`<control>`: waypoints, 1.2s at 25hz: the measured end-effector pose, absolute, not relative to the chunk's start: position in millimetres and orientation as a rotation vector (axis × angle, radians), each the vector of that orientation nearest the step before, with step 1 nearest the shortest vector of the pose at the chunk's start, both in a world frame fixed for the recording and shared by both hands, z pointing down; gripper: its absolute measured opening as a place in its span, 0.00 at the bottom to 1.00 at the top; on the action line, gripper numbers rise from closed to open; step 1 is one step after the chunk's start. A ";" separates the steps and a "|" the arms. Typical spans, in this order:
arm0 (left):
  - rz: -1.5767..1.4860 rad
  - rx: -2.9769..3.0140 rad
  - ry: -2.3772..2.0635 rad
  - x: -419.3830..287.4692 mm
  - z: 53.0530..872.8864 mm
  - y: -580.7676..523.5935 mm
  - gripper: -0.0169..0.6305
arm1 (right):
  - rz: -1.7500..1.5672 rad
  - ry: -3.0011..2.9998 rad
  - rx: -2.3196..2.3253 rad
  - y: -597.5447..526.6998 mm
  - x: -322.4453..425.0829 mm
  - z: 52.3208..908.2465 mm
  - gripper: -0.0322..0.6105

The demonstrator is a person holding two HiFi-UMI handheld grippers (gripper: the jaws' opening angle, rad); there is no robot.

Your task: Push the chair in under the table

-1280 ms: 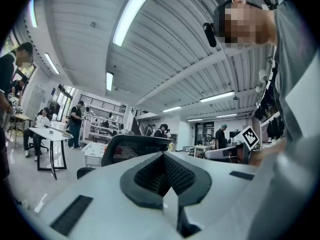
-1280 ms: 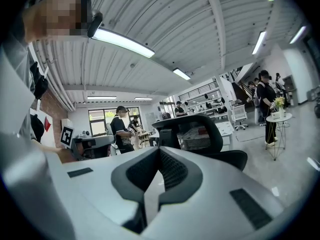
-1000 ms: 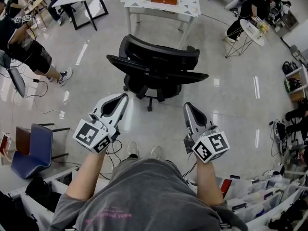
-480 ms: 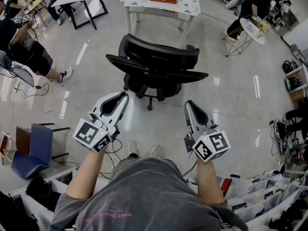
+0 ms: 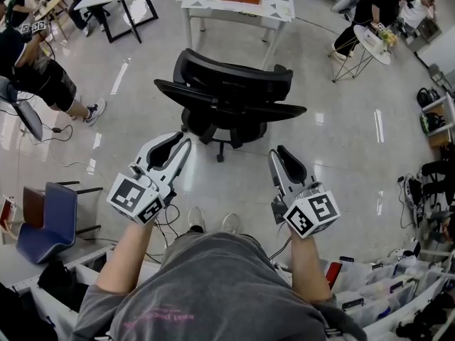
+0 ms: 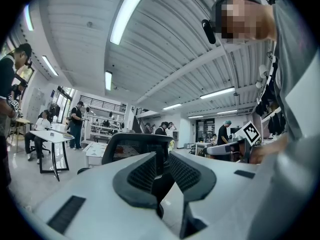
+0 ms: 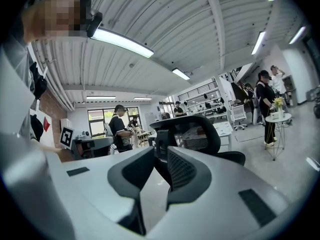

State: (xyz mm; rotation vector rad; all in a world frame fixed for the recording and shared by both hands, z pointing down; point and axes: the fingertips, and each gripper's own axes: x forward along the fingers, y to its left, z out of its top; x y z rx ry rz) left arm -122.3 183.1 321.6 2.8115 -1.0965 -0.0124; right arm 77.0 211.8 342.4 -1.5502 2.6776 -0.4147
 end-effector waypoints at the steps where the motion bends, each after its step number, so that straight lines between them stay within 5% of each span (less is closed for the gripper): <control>1: -0.012 2.812 -1.097 -121.6 321.5 183.0 0.15 | -0.416 2.679 -1.550 212.0 77.3 342.7 0.15; 30: 0.021 2.791 -1.136 -106.9 330.2 175.7 0.30 | -0.439 2.653 -1.540 202.9 101.8 346.9 0.33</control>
